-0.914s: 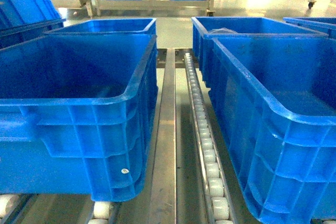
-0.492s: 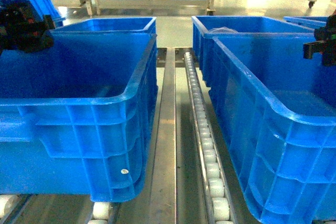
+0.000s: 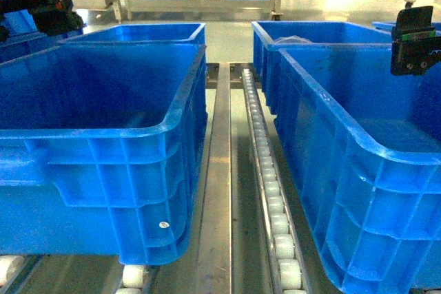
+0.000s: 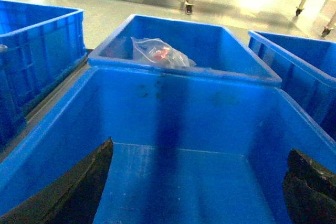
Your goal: Sort blue parts and orange caps into right shelf containers
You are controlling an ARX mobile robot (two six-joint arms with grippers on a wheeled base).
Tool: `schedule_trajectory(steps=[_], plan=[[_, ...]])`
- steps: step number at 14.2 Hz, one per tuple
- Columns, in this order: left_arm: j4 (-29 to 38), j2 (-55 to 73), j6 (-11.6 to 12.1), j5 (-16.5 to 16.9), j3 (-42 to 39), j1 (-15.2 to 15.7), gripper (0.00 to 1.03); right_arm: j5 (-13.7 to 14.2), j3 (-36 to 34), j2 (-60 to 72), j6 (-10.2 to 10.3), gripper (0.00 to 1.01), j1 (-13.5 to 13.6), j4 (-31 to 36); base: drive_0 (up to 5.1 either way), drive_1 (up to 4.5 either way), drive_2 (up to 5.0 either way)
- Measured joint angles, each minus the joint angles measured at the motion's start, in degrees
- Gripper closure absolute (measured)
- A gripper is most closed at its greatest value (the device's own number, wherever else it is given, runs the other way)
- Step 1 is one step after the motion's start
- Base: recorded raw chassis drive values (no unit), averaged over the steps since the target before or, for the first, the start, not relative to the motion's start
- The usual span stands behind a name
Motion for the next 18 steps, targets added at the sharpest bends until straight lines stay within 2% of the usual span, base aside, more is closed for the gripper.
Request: schedule_trajectory(steps=[2, 3, 4, 5, 7, 8, 9, 10, 11, 12, 14, 15, 18], plan=[[0.22, -2.05, 0.68, -3.3, -2.45, 0.0, 0.05, 0.63, -0.59, -0.68, 0.0, 0.03, 0.0, -0.39, 0.0, 0.0, 0.0], [0.2, -2.05, 0.77, -3.41, -2.47, 0.0, 0.05, 0.0, -1.2, -0.72, 0.63, 0.06, -0.17, 2.49, 0.0, 0.0, 0.0], [6.64, -2.67, 4.04, -1.55, -5.42, 0.87, 0.17, -2.56, -5.9, -2.4, 2.8, 0.2, -0.77, 9.29, 0.0, 0.0, 0.0], [8.81, -5.75, 6.4, -1.44, -10.54, 1.16, 0.29, -3.08, -11.21, -5.97, 3.8, 0.33, -1.16, 11.45, 0.0, 0.0, 0.0], [11.02, -12.33, 8.22, -1.44, -19.34, 1.33, 0.56, -3.61, -19.26, -12.74, 4.61, 0.61, -2.27, 12.98, 0.0, 0.0, 0.0], [11.39, -14.88, 8.41, -1.44, -22.51, 1.33, 0.69, -3.93, -22.47, -15.21, 4.72, 0.74, -2.36, 13.14, 0.0, 0.0, 0.0], [11.54, -17.38, 8.41, -1.42, -25.64, 1.33, 0.82, -6.34, -25.44, -17.86, 4.72, 0.86, -3.85, 13.07, 0.0, 0.0, 0.0], [11.5, -20.06, 8.41, -1.42, -28.48, 1.33, 0.94, -6.95, -27.96, -20.74, 4.74, 0.99, -5.38, 12.85, 0.0, 0.0, 0.0], [11.19, -23.34, 8.44, -1.46, -31.21, 1.36, 1.01, -6.73, -30.56, -22.8, 4.94, 1.0, -5.73, 14.6, 0.0, 0.0, 0.0], [10.6, -26.05, 8.46, -1.29, -33.22, 1.27, 1.01, -6.99, -33.35, -23.76, 4.94, 1.0, -5.57, 15.54, 0.0, 0.0, 0.0], [9.16, -31.1, 8.44, -1.31, -37.03, 1.27, 1.01, -7.13, -37.48, -29.53, 4.96, 1.0, -5.57, 12.37, 0.0, 0.0, 0.0], [12.39, -31.39, 8.46, -1.27, -39.26, 1.29, 1.01, -7.15, -38.23, -33.2, 4.96, 1.0, -5.57, 10.88, 0.0, 0.0, 0.0], [5.75, -40.61, 8.44, -1.27, -43.04, 1.29, 1.01, -7.15, -41.72, -42.91, 4.96, 1.0, -5.57, 3.61, 0.0, 0.0, 0.0]])
